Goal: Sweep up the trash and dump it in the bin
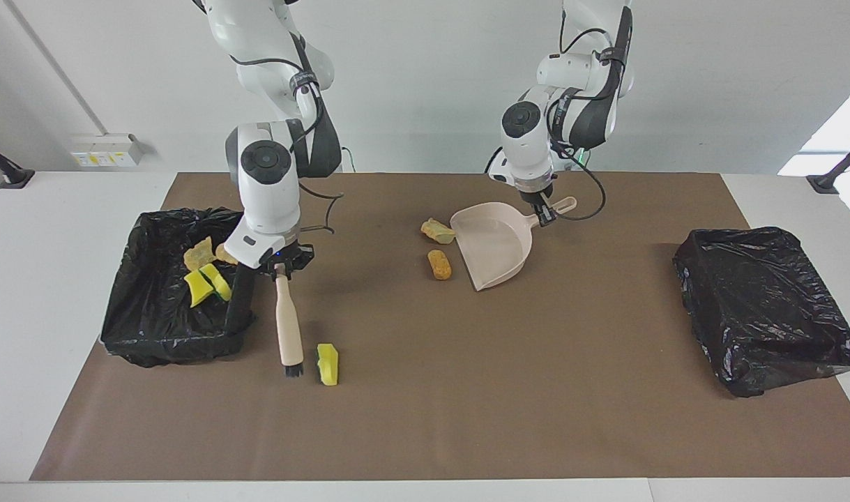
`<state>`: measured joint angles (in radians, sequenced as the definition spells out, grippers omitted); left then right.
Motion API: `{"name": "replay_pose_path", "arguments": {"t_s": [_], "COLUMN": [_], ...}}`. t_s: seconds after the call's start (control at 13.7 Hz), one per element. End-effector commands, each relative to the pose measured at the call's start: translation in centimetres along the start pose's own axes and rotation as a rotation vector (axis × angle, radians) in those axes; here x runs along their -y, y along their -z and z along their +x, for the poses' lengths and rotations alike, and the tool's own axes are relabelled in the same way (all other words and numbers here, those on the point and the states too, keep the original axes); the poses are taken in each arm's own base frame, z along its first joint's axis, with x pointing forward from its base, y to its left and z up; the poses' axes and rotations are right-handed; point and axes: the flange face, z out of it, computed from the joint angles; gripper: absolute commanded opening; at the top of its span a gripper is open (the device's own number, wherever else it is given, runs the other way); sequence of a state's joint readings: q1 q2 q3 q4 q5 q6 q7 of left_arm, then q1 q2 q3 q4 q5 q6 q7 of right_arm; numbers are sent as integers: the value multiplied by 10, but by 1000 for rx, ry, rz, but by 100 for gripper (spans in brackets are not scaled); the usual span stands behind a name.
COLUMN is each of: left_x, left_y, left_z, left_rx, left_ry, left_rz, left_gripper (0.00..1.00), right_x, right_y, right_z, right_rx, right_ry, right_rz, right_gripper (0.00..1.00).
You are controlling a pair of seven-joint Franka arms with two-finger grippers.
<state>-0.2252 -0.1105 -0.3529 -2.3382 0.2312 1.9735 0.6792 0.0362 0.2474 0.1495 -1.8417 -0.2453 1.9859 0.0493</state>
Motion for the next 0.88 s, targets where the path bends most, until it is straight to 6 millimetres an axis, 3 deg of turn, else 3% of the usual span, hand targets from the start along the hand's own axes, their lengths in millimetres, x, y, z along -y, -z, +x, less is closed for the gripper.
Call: {"name": "replay_pose_path", "arguments": {"t_s": [0.0, 0.15, 0.37, 0.51, 0.8], "left_x": [4, 4, 4, 7, 10], "left_y": [-5, -6, -6, -7, -10], "left_z": [-8, -9, -8, -11, -14], "left_rx": [-14, -13, -14, -14, -13], "left_ry": [12, 12, 13, 21, 33], "left_rz": [18, 17, 16, 13, 3], "left_gripper": [0, 0, 0, 0, 0], "right_x": [24, 65, 102, 123, 189], "right_y": [-3, -10, -23, -20, 5], "right_z": [15, 9, -3, -11, -32], "right_rx": [1, 31, 73, 120, 201], "right_ry": [55, 112, 155, 137, 142], "right_rz": [15, 33, 97, 218, 369], "right_gripper": [0, 0, 0, 0, 0]}}
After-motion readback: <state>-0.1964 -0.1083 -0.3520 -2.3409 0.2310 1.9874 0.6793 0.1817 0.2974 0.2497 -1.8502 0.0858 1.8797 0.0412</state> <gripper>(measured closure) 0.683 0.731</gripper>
